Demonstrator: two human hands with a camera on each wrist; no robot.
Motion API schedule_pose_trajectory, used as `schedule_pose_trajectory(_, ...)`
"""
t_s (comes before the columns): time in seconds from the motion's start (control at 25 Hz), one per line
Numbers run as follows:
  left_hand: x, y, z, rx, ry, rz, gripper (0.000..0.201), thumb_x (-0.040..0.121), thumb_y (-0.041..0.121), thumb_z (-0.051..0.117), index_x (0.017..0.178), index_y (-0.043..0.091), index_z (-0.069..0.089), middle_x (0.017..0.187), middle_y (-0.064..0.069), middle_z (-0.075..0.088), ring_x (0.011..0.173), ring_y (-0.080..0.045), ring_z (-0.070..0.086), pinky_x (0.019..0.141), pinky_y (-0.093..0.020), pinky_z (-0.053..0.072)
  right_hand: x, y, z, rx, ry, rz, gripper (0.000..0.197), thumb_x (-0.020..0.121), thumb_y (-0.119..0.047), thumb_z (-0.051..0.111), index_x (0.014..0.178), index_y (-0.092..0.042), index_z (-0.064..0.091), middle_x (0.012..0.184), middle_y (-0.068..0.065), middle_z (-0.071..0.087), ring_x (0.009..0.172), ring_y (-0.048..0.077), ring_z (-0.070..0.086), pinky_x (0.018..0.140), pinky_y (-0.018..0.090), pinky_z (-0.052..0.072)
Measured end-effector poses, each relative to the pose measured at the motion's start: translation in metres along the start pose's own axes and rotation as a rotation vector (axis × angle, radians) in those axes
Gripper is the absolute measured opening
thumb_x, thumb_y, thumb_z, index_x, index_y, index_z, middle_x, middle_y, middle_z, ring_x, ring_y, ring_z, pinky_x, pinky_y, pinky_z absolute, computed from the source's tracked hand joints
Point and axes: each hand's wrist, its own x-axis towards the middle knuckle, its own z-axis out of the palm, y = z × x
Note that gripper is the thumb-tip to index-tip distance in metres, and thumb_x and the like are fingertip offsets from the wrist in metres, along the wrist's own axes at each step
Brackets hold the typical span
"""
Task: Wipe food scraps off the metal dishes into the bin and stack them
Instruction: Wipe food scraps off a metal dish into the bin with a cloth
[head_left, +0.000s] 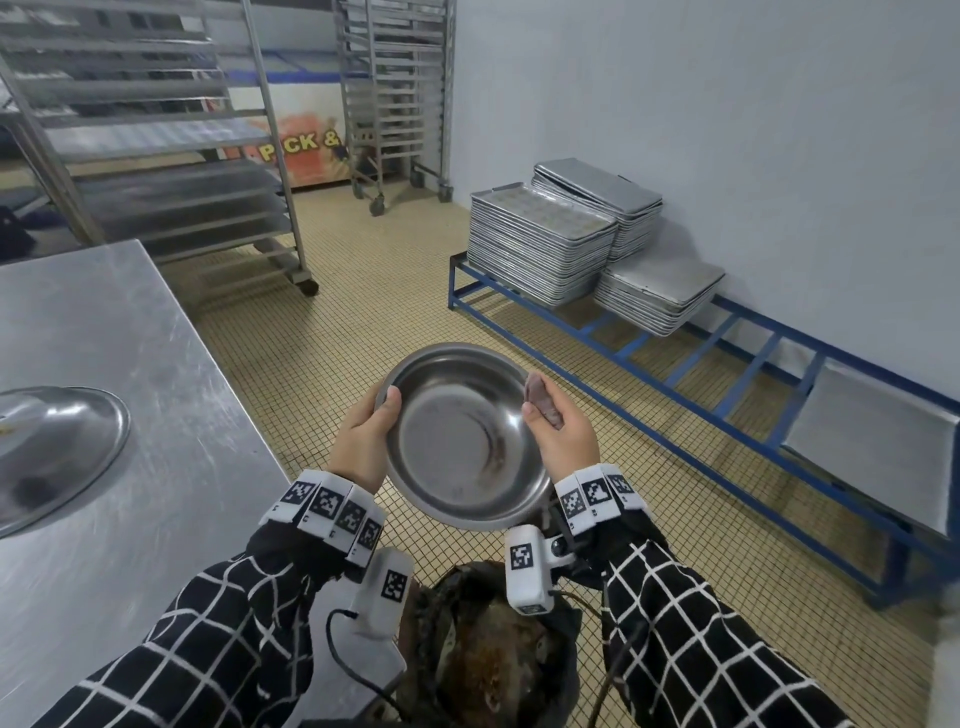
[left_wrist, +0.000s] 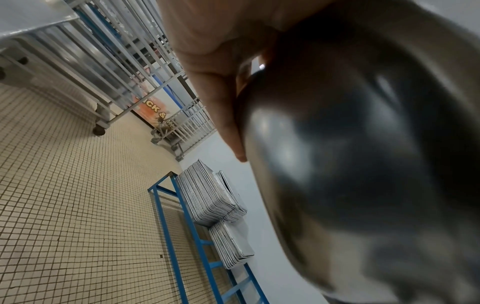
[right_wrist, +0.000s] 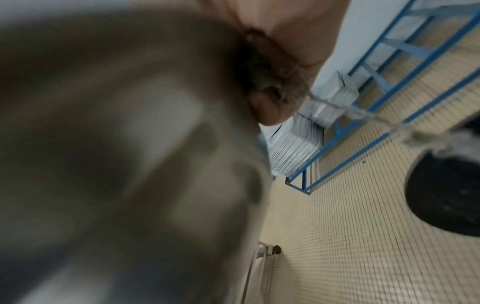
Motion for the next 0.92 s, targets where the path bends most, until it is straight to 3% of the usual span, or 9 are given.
schedule_pose_trajectory(0.12, -0.001, -0.005, 0.001, -0.002, 0.077, 0.035, 0.028, 0.101, 0.023, 0.039, 0.120, 0.018, 0.059, 0.105, -0.002, 0.067, 0.093, -0.016, 0.063, 0.078, -0.025, 0.049, -0.007, 0.003, 0.006, -0.033, 0.034, 0.031, 0.051, 0.094, -0.021, 0.057, 0.142, -0.024, 0.042, 0.133, -0.012, 0.056, 0.122, 0.005, 0.050, 0.099, 0.020, 0.040)
schedule_pose_trajectory(0.24, 0.002, -0.006, -0.005, 0.040, 0.010, 0.038, 0.024, 0.096, 0.026, 0.049, 0.117, 0.023, 0.058, 0.106, -0.005, 0.066, 0.093, -0.022, 0.063, 0.082, -0.035, 0.050, -0.009, 0.003, 0.004, -0.048, 0.044, 0.013, 0.047, 0.094, -0.020, 0.057, 0.139, -0.025, 0.045, 0.130, -0.012, 0.058, 0.122, 0.006, 0.051, 0.105, 0.029, 0.040)
schedule_pose_trajectory(0.36, 0.007, -0.005, -0.017, 0.068, -0.175, -0.110, 0.042, 0.079, 0.035, 0.058, 0.118, 0.022, 0.050, 0.103, -0.010, 0.061, 0.077, -0.022, 0.065, 0.068, -0.033, 0.054, -0.004, -0.005, -0.010, -0.082, -0.057, -0.005, 0.042, 0.093, -0.018, 0.059, 0.134, -0.027, 0.051, 0.114, -0.021, 0.062, 0.108, -0.004, 0.056, 0.097, 0.020, 0.045)
schedule_pose_trajectory(0.48, 0.003, 0.002, -0.021, -0.049, -0.329, -0.288, 0.046, 0.081, 0.035, 0.061, 0.120, 0.013, 0.049, 0.095, -0.010, 0.063, 0.073, -0.021, 0.065, 0.068, -0.034, 0.057, -0.002, -0.011, -0.021, -0.150, -0.197, -0.027, 0.049, 0.091, -0.017, 0.061, 0.138, -0.025, 0.048, 0.114, -0.027, 0.059, 0.101, -0.018, 0.054, 0.087, 0.005, 0.045)
schedule_pose_trajectory(0.6, -0.003, 0.009, -0.018, -0.029, -0.256, -0.365, 0.027, 0.091, 0.029, 0.054, 0.107, 0.007, 0.059, 0.074, -0.005, 0.068, 0.061, -0.019, 0.065, 0.065, -0.030, 0.054, -0.006, -0.012, -0.021, -0.185, -0.251, -0.029, 0.050, 0.091, -0.018, 0.061, 0.138, -0.025, 0.046, 0.113, -0.029, 0.056, 0.099, -0.020, 0.053, 0.076, -0.001, 0.042)
schedule_pose_trajectory(0.68, -0.004, 0.009, -0.016, 0.003, -0.190, -0.340, 0.023, 0.096, 0.026, 0.047, 0.102, 0.008, 0.061, 0.070, -0.003, 0.068, 0.060, -0.018, 0.064, 0.069, -0.032, 0.051, -0.010, -0.012, -0.019, -0.160, -0.235, -0.022, 0.050, 0.091, -0.021, 0.061, 0.138, -0.026, 0.046, 0.116, -0.026, 0.058, 0.105, -0.014, 0.053, 0.084, 0.005, 0.044)
schedule_pose_trajectory(0.8, -0.007, 0.007, -0.011, 0.012, -0.104, -0.248, 0.023, 0.098, 0.027, 0.044, 0.103, 0.012, 0.061, 0.069, 0.002, 0.069, 0.062, -0.016, 0.065, 0.076, -0.035, 0.050, -0.012, -0.011, -0.019, -0.119, -0.169, -0.018, 0.048, 0.093, -0.022, 0.059, 0.138, -0.029, 0.046, 0.114, -0.025, 0.060, 0.110, -0.006, 0.054, 0.098, 0.022, 0.044)
schedule_pose_trajectory(0.92, -0.009, 0.005, -0.004, 0.020, -0.001, -0.137, 0.026, 0.100, 0.030, 0.039, 0.110, 0.016, 0.059, 0.081, 0.000, 0.068, 0.069, -0.014, 0.065, 0.075, -0.029, 0.050, -0.017, -0.010, -0.016, -0.080, -0.117, -0.016, 0.049, 0.094, -0.026, 0.056, 0.141, -0.030, 0.042, 0.124, -0.020, 0.058, 0.116, 0.002, 0.053, 0.099, 0.026, 0.043)
